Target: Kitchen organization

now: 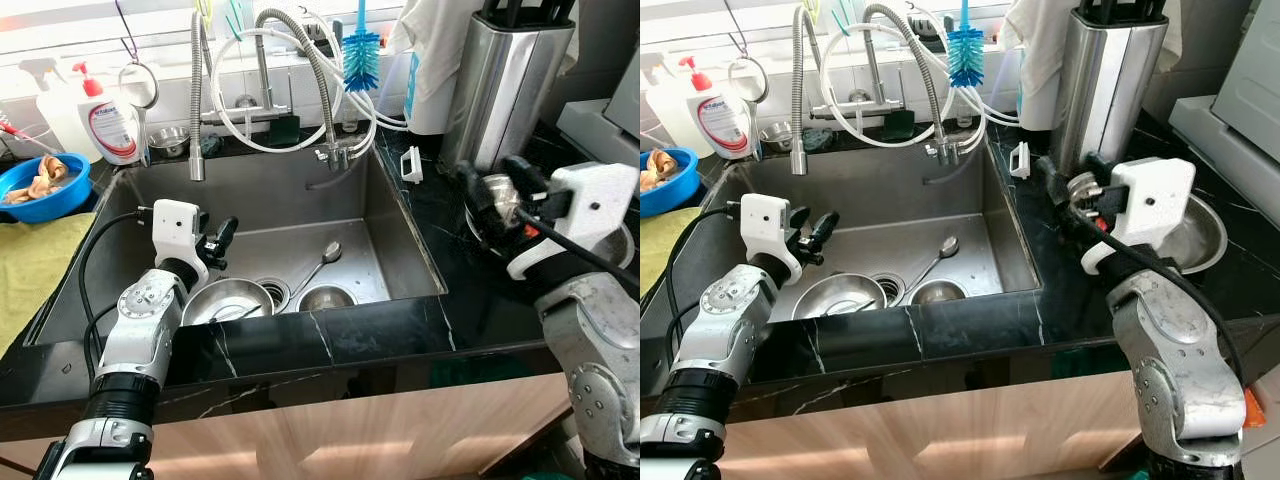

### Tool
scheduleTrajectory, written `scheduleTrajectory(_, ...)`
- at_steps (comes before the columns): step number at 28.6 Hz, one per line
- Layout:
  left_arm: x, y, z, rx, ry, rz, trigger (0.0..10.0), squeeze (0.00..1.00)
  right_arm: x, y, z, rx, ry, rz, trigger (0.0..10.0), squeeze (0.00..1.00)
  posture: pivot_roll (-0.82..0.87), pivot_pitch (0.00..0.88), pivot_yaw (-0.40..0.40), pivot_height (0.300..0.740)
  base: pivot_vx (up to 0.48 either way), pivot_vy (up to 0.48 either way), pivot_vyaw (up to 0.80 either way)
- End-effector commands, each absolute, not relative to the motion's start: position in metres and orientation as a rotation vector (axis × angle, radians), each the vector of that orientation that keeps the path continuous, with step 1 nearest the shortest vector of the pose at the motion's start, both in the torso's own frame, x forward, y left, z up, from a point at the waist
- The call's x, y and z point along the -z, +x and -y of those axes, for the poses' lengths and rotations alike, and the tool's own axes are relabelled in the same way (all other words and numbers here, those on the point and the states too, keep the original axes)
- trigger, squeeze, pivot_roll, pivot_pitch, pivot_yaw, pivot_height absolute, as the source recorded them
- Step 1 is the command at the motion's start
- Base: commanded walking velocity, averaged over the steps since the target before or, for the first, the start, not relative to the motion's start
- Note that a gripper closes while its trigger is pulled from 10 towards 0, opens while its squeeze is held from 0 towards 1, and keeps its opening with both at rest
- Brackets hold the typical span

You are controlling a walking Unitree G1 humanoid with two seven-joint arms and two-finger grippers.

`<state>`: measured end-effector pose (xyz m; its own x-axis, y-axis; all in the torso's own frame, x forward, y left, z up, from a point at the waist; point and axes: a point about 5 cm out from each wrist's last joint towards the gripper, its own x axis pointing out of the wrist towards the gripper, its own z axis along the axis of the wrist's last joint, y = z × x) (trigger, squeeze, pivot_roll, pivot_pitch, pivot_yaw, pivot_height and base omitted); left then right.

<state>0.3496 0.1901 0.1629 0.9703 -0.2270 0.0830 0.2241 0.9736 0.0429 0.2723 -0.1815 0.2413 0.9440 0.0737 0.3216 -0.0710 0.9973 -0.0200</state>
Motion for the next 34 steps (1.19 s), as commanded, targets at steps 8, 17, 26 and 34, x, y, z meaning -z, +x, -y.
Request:
scheduleTrajectory(8,-0.166,0.35,-0.191,0.221,0.045,0.1,10.0,0.0,-0.221,0.259,0.17,0.044,0.012,0.346,10.0,0.0,-0.08,0.0,0.063,0.74,0.0,0.0,0.0)
scheduleTrajectory(17,-0.164,0.349,-0.19,0.216,0.037,0.095,10.0,0.0,-0.215,0.248,0.155,0.072,-0.061,0.368,10.0,0.0,-0.08,0.0,0.052,0.74,0.0,0.0,0.0)
scheduleTrajectory(26,-0.16,0.348,-0.192,0.213,0.043,0.082,10.0,0.0,-0.191,0.238,0.17,0.184,-0.119,0.285,10.0,0.0,-0.09,0.0,0.05,0.74,0.0,0.0,0.0)
scheduleTrajectory(34,-0.16,0.349,-0.192,0.212,0.048,0.08,10.0,0.0,-0.183,0.239,0.176,0.23,-0.055,0.247,10.0,0.0,-0.09,0.0,0.049,0.74,0.0,0.0,0.0)
